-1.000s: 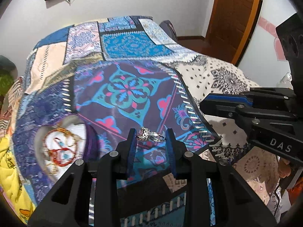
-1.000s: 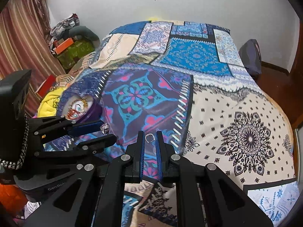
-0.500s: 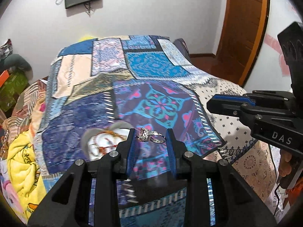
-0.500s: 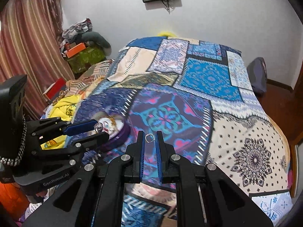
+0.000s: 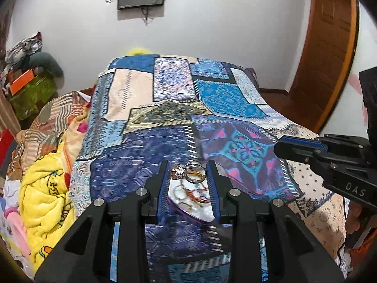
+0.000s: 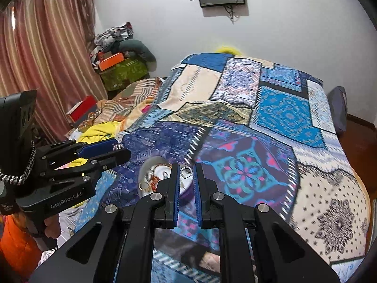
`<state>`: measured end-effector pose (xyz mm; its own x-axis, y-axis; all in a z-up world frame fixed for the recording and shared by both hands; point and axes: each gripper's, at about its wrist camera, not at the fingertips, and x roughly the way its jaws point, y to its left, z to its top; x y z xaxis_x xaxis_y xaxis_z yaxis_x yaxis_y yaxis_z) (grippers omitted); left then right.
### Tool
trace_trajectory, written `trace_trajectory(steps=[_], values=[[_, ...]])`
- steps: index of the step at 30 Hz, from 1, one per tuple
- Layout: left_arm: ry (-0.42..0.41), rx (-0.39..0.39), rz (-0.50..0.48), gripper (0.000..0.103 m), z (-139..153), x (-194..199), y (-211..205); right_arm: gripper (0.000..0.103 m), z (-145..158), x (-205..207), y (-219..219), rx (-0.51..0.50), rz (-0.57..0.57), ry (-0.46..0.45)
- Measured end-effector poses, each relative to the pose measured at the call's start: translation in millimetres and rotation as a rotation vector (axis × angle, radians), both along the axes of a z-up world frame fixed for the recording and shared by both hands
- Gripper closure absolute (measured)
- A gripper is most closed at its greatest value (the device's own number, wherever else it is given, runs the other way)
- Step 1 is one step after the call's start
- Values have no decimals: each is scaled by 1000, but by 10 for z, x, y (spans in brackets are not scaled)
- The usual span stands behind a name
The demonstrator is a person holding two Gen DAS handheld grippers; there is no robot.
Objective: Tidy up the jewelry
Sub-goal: 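Carry the charm and small ring into the heart tin and open both grippers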
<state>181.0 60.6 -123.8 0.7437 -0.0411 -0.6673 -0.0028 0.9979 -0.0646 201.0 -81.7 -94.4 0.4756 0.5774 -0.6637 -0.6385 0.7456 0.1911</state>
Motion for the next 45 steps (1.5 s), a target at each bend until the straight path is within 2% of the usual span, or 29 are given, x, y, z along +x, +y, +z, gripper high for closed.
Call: trace_trajectory(steps=[4, 14, 20, 28, 36, 39, 45], values=[[12, -12, 3, 73, -67, 17, 82, 93, -74, 22, 130, -3, 25, 15], [107, -19, -43, 73, -513, 126, -17, 93, -328, 144, 326, -22, 51, 80], [126, -22, -54, 73, -637, 172, -28, 93, -436, 223, 437, -36, 68, 110], [116, -25, -57, 73, -641, 177, -13, 93, -551, 236, 560, -54, 98, 137], [122, -8, -57, 72, -647, 152, -25, 91, -545, 221, 604, -81, 105, 145], [122, -6, -52, 71, -629, 127, -16, 84, -498, 213, 578, -73, 98, 141], [101, 0, -37, 70, -503, 25, 5, 83, -293, 113, 490, -59, 79, 91]])
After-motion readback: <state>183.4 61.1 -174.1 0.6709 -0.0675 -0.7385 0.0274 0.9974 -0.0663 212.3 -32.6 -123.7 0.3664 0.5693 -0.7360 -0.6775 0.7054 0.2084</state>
